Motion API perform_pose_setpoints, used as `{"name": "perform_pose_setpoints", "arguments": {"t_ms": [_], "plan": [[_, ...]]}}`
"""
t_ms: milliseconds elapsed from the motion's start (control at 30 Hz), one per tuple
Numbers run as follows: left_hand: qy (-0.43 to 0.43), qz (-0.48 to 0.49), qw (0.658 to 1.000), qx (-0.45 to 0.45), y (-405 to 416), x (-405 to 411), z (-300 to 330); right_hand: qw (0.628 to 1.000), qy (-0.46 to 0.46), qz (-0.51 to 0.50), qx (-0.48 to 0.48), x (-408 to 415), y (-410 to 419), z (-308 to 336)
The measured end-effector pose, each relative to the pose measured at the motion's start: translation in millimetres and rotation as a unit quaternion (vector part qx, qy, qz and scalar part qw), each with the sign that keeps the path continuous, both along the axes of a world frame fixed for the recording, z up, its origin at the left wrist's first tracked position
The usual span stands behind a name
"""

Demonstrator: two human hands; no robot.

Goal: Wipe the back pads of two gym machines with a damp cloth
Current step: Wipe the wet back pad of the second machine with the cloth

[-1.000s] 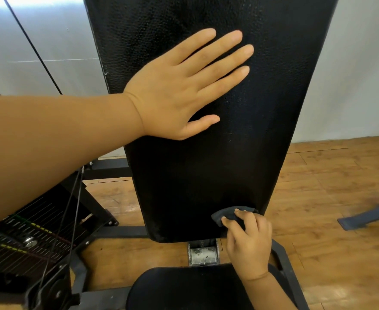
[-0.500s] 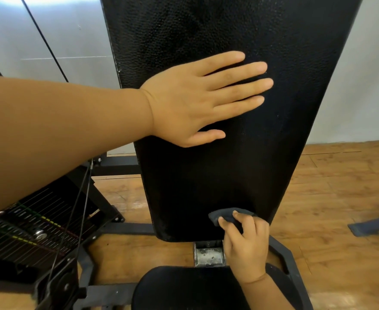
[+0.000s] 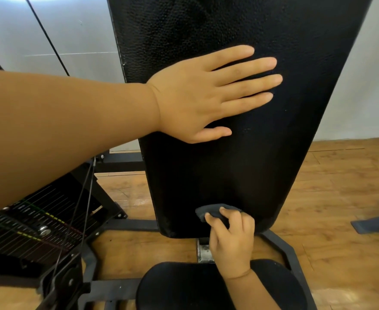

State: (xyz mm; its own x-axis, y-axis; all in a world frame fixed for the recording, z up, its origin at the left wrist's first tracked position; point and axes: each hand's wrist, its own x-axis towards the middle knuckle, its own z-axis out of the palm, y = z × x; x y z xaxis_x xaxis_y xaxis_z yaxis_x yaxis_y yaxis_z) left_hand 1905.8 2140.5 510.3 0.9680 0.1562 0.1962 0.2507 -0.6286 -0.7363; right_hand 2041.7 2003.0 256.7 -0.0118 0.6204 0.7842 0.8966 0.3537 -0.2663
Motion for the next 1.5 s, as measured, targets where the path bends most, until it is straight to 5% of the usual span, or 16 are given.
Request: {"name": "perform_pose_setpoints", "arguments": {"t_ms": [167,400,1100,1367,1500], "plan": [[-0.002,0.009,1.000,0.013,-1,1,-1,0.995,-0.074,0.035,-0.059,7,-12,-23],[0.002,0.035,0.998,0.053,-1,2,-3,0.998,0.020,0.036,-0.045,-26,-9,-5],[-0.026,0.039,0.997,0.064,-8,7,-10,0.994,0.002,0.096,-0.048,-63,-10,-3],[-0.034,0.027,0.998,0.042,-9,7,-10,0.994,-0.067,0.011,-0.082,-68,-2,-65],[-0.032,0.027,0.998,0.048,-9,8,-9,0.989,-0.115,0.088,-0.039,-67,-4,-37]]}}
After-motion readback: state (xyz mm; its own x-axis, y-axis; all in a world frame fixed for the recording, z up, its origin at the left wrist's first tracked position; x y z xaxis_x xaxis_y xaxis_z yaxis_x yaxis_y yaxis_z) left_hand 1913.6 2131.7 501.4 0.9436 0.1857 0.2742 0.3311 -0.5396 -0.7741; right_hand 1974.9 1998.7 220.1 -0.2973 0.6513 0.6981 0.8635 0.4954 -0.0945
